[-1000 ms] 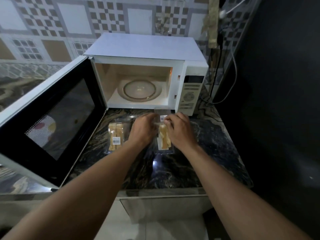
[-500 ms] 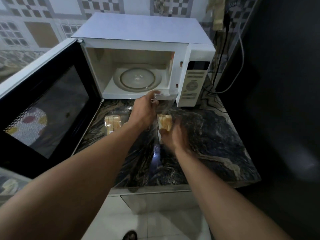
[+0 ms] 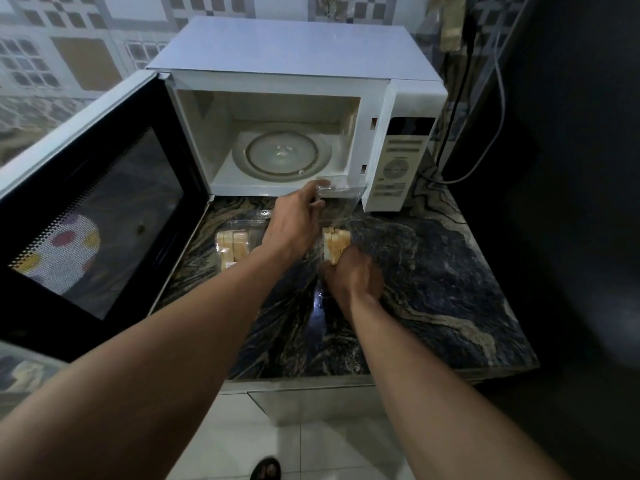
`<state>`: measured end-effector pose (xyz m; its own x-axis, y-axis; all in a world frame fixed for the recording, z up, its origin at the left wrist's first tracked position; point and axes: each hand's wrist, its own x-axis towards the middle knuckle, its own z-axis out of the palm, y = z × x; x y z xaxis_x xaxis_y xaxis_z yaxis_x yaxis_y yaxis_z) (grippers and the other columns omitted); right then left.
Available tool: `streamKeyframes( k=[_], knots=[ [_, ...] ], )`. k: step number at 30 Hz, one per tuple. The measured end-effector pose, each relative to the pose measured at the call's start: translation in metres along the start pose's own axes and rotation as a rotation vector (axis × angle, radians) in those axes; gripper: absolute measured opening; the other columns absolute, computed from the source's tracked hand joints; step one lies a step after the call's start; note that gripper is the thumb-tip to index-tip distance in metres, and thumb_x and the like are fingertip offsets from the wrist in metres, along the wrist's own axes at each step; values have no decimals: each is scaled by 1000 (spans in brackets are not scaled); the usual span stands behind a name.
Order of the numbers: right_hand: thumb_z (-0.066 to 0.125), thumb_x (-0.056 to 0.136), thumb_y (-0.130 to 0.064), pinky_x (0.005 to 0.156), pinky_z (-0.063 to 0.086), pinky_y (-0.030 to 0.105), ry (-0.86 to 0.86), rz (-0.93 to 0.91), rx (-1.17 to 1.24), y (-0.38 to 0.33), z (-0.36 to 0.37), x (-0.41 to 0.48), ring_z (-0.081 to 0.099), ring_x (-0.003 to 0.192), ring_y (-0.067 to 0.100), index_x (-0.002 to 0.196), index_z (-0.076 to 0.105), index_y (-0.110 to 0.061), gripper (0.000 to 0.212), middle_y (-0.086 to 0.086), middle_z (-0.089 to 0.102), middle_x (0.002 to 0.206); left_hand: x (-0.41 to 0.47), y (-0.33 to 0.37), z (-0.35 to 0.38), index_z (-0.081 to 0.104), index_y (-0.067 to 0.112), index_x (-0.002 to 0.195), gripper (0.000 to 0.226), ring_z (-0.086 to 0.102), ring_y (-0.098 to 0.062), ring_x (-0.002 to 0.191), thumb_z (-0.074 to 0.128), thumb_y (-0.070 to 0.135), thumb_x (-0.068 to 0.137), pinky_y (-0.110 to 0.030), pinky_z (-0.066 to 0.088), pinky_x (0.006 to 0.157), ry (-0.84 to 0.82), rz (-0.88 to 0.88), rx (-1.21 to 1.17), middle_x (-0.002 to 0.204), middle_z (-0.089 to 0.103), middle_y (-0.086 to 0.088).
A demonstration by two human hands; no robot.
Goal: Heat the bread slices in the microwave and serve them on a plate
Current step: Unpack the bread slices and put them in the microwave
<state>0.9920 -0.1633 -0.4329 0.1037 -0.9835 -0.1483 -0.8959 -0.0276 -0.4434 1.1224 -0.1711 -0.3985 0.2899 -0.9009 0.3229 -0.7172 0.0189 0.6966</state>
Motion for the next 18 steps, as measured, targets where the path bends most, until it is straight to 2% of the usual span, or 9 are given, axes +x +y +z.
streamKeyframes(
  k=[4, 8, 11, 13, 15, 18],
  knots=[
    [61, 95, -39, 81, 50, 34, 10, 16, 36, 1, -1, -3, 65, 107, 34, 115, 60, -9, 36, 14, 67, 116, -5, 3, 2, 59, 24, 135, 35, 68, -27, 90, 54, 15, 102, -37, 54, 77, 14, -18, -3, 96, 72, -9],
    [60, 95, -39, 83, 49, 34, 49, 6, 86, 3, -2, -7, 64, 108, 35, 113, 61, -8, 35, 16, 67, 115, -5, 2, 3, 58, 23, 136, 35, 67, -26, 84, 53, 16, 102, -35, 54, 75, 4, -30, -9, 90, 70, -7],
    [59, 93, -42, 84, 49, 35, 49, 36, 150, 5, -6, -8, 64, 107, 36, 111, 62, -9, 38, 18, 67, 113, -5, 3, 3, 57, 24, 136, 36, 66, -27, 85, 52, 15, 102, -29, 46, 72, -3, -33, -4, 84, 67, -4],
    [58, 94, -43, 80, 49, 35, 70, 56, 149, 7, -10, -9, 65, 104, 35, 107, 63, -11, 35, 17, 68, 110, -5, 3, 3, 57, 25, 136, 36, 68, -26, 91, 52, 15, 102, -29, 49, 75, -7, -53, -2, 92, 70, -7],
    [60, 94, -43, 76, 47, 34, 103, 57, 134, 11, -16, -11, 65, 101, 35, 106, 62, -12, 33, 15, 69, 108, -7, 3, 3, 55, 29, 136, 36, 69, -27, 97, 53, 18, 102, -36, 56, 83, -11, -66, 7, 107, 73, -10],
    [64, 92, -42, 76, 47, 35, 135, 44, 146, 17, -29, -15, 65, 102, 37, 110, 60, -11, 36, 17, 68, 109, -15, 5, 3, 55, 32, 135, 37, 68, -30, 94, 53, 21, 100, -37, 55, 79, 6, -78, 60, 106, 74, -11]
  ],
)
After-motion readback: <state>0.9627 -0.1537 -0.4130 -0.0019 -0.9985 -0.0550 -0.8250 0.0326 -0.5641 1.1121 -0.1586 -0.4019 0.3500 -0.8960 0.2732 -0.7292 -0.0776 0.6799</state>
